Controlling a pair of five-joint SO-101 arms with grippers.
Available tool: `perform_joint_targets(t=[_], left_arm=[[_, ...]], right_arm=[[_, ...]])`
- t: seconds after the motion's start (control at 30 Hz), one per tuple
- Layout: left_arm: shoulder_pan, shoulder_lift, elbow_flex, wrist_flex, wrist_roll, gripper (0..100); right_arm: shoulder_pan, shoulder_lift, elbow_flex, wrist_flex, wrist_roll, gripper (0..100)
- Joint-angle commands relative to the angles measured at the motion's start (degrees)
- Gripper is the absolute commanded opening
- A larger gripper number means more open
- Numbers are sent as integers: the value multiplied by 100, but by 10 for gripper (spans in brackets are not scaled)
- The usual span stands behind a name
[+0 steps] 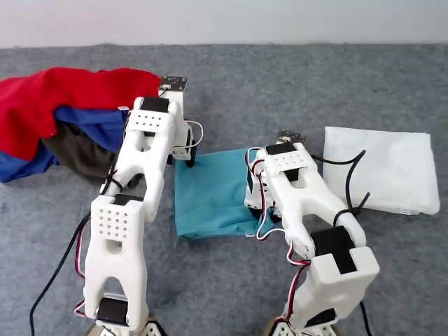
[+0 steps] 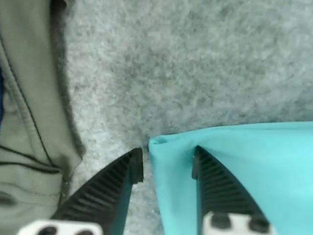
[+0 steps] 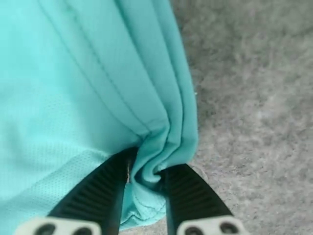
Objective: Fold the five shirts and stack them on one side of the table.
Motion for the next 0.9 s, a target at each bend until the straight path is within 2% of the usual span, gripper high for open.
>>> perform_joint_targets(t=[0.0,0.17,0.33,0.67,0.8,0.87], left_arm=[[-9,413,-884,527,35,166],[53,1108,-2123,1134,35,156],[132,1266,-2387,1169,62,20],[158,1240,-2580,1152,114,12],[237,1029,-3371,1169,844,12],[484,818,-3688,1160,923,12]], right_arm=[[92,75,70,-92,79,9],[92,75,70,-92,79,9],[92,66,70,-84,211,9],[101,4,44,-84,264,9],[84,-57,-53,-66,273,9],[110,-198,-220,-31,273,9]])
